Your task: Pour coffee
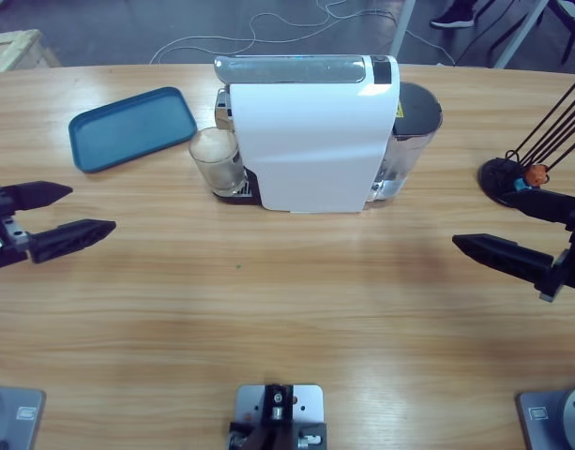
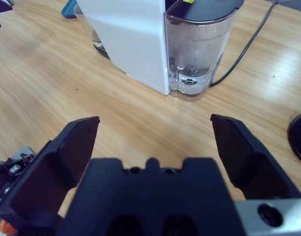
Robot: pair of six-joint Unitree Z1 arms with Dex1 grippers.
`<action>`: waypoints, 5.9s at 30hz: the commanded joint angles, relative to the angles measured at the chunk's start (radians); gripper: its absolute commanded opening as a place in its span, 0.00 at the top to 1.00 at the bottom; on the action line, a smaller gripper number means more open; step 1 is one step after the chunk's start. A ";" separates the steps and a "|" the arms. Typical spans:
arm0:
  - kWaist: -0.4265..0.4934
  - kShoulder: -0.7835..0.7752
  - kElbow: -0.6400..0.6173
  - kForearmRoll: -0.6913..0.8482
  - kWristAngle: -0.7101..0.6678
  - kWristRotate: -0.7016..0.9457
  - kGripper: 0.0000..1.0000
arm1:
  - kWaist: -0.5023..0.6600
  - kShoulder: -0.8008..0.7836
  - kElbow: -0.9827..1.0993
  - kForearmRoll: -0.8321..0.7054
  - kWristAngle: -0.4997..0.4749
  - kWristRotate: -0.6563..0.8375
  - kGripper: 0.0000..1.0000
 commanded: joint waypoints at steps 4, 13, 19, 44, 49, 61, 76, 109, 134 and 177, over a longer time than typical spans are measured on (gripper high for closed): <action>-0.005 0.083 -0.110 -0.018 0.069 0.027 0.01 | 0.009 -0.013 0.027 -0.010 -0.001 -0.001 0.00; -0.005 0.391 -0.127 -0.246 0.042 0.047 0.01 | 0.009 -0.038 0.027 -0.012 -0.002 -0.013 0.00; -0.004 0.395 -0.128 -0.254 -0.010 0.124 0.01 | 0.009 -0.038 0.027 -0.012 -0.001 -0.013 0.00; -0.030 0.781 -0.142 -0.621 -0.135 0.111 0.01 | 0.009 -0.051 0.028 -0.011 0.002 -0.015 0.00; -0.031 0.799 -0.146 -0.624 -0.132 0.112 0.02 | 0.009 -0.053 0.029 -0.012 0.003 -0.015 0.00; -0.019 0.871 -0.199 -0.662 -0.079 0.095 0.02 | 0.009 -0.055 0.030 -0.012 0.002 -0.015 0.00; -0.019 0.883 -0.212 -0.665 -0.086 0.095 0.69 | 0.009 -0.056 0.030 -0.012 -0.003 -0.016 0.00; 0.494 0.875 -0.189 -0.664 0.006 0.012 0.67 | 0.009 -0.078 0.033 -0.012 0.005 -0.022 0.00; 0.513 0.713 -0.110 -0.534 0.009 -0.039 0.01 | 0.009 -0.096 0.036 -0.012 0.007 -0.026 0.00; 0.055 0.162 -0.070 0.027 -0.094 0.038 0.01 | 0.009 0.026 0.025 -0.017 0.021 -0.024 0.00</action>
